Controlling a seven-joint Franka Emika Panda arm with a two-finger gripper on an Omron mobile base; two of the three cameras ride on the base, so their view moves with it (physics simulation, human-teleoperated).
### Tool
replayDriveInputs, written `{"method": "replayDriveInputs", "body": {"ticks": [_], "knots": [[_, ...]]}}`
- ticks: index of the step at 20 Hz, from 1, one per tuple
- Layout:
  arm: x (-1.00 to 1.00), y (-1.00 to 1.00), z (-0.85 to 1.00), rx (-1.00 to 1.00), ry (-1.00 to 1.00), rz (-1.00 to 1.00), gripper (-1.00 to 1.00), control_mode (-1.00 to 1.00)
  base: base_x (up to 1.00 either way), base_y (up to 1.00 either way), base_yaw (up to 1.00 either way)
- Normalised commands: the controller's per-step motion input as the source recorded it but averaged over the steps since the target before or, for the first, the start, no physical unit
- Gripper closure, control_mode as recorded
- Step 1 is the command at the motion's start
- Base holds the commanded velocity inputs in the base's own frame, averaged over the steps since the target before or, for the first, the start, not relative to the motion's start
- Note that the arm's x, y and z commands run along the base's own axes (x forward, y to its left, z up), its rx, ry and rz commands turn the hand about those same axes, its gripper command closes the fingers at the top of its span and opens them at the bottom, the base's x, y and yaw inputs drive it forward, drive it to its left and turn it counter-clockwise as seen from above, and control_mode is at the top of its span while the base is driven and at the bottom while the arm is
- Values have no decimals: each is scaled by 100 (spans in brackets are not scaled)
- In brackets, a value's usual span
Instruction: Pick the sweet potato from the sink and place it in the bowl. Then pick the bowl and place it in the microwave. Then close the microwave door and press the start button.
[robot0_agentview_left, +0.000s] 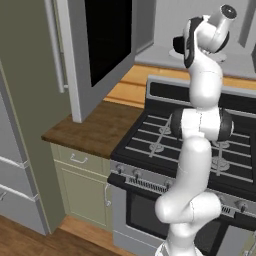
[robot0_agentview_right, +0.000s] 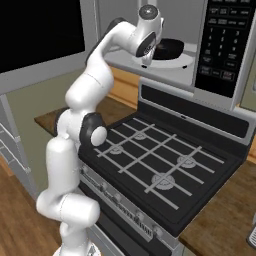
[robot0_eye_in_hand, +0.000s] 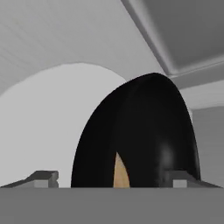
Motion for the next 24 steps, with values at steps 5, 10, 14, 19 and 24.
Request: {"method": "replayDriveInputs", "body": {"ticks": [5,10,14,19,24], "knots": [[-55,34,-27,1,-22,2,-100,-100,0,0,0],[-100,91,-89,5,-39,0,-100,-100,0,0,0],[-100,100,-100,1,-52,0,-100,-100,0,0,0],[-100,67,6,1,-31,-3,-100,-100,0,0,0],[-100,34,43,3,-2,0,-100,-100,0,0,0]]}}
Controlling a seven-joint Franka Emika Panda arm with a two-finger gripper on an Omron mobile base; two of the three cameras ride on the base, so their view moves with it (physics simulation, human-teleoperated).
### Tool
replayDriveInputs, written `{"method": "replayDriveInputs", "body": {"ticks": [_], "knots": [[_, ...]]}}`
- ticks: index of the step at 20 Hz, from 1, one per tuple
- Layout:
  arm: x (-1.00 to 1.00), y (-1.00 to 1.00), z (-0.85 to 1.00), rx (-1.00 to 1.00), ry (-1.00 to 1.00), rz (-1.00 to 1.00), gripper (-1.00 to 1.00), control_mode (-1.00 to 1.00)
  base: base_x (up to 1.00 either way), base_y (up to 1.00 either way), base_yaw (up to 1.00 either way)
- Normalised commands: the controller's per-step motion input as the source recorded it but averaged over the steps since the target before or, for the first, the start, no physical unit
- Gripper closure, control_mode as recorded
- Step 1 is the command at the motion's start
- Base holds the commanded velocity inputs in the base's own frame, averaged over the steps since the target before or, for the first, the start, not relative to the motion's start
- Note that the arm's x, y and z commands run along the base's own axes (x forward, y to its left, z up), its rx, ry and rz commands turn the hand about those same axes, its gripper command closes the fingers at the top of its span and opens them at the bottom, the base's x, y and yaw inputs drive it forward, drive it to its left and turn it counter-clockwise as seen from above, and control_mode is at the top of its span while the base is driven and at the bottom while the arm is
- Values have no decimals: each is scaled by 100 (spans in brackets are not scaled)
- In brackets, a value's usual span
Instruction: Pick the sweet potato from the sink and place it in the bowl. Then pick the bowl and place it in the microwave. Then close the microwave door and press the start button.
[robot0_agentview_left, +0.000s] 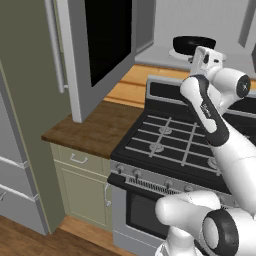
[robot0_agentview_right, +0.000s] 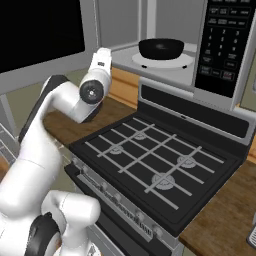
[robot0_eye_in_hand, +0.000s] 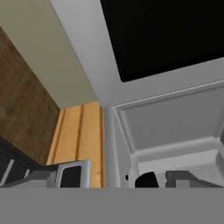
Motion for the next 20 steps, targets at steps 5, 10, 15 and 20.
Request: {"method": "replayDriveInputs", "body": {"ticks": [5,10,15,20], "knots": [[-100,53,43,-1,13,8,-100,-100,0,0,0],[-100,54,11,1,21,10,-100,-100,0,0,0],[-100,51,0,10,1,6,-100,-100,0,0,0],[-100,51,-1,15,0,3,-100,-100,0,0,0]]}}
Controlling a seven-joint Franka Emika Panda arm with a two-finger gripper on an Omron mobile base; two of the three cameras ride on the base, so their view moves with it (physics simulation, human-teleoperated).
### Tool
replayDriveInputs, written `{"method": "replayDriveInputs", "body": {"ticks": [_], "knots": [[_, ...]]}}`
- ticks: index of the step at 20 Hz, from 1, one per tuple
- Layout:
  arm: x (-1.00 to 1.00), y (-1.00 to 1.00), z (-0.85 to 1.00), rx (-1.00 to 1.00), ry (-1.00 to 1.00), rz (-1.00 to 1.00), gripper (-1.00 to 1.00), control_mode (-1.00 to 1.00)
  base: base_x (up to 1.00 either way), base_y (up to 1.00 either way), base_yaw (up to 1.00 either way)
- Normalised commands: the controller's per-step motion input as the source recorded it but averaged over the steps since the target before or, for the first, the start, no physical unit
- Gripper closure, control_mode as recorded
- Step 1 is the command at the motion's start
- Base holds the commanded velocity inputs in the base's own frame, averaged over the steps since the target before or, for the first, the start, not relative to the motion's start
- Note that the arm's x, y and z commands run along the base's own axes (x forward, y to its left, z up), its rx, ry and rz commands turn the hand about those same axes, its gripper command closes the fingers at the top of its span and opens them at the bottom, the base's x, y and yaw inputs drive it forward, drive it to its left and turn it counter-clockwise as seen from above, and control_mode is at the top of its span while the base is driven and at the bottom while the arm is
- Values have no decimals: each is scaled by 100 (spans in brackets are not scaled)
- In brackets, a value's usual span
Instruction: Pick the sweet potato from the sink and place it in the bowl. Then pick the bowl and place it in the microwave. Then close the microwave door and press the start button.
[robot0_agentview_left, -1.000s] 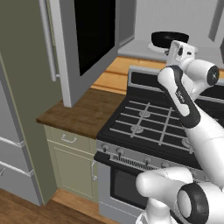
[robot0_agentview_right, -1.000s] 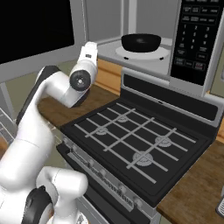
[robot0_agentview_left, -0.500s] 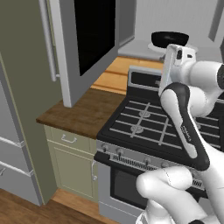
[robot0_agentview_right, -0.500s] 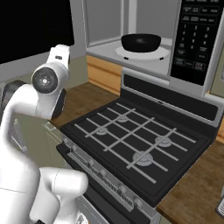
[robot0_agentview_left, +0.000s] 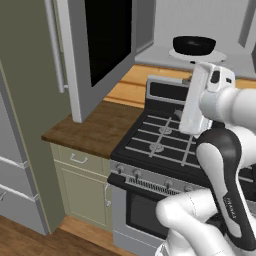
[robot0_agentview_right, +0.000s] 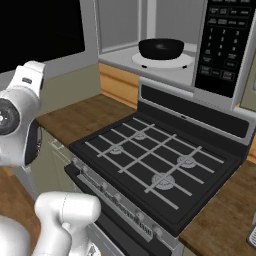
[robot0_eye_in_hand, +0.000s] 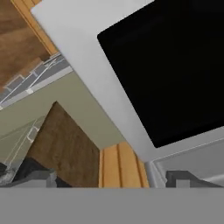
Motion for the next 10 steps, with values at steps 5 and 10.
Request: {"method": "replayDriveInputs", "body": {"ticks": [5,10], "knots": [[-100,74,-7,16,-8,1,-100,-100,0,0,0],[-89,90,-12,8,-1,0,-100,-100,0,0,0]]}}
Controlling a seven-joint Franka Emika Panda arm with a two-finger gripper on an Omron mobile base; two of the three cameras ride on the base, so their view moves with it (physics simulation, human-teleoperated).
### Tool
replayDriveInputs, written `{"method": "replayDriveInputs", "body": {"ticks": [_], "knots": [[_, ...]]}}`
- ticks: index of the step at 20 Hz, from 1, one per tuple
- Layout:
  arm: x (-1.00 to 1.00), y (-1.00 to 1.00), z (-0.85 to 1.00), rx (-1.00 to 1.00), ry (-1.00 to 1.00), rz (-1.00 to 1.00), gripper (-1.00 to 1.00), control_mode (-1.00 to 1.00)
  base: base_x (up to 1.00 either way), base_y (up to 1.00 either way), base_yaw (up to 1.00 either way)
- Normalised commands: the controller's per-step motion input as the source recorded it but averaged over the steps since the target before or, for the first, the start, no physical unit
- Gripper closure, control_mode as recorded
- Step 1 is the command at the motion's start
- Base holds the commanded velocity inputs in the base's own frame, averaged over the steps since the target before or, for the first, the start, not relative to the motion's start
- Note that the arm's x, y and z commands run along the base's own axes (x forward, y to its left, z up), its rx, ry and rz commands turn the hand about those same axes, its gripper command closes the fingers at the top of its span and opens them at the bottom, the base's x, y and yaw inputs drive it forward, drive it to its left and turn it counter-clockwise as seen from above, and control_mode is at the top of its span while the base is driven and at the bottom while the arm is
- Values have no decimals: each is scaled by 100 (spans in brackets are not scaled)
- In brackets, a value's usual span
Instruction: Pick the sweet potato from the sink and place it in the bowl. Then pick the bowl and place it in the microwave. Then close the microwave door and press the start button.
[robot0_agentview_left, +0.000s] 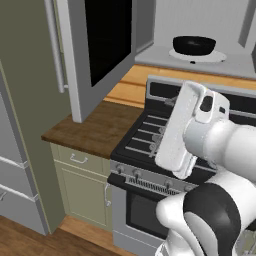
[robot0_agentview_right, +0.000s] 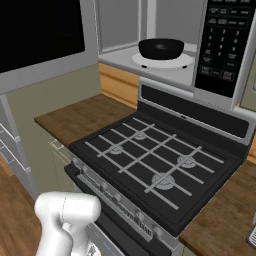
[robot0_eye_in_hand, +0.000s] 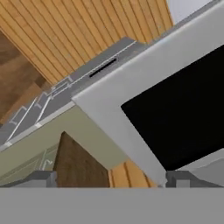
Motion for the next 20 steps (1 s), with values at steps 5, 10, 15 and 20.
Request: {"method": "replayDriveInputs", "body": {"ticks": [5,10,15,20], "knots": [[-42,100,-1,-21,-14,-6,-100,-100,0,0,0],[-7,96,-20,-28,-3,-25,-100,-100,0,0,0],[18,89,-44,-20,-11,-26,-100,-100,0,0,0],[68,73,-37,-12,-15,-19,-100,-100,0,0,0]]}}
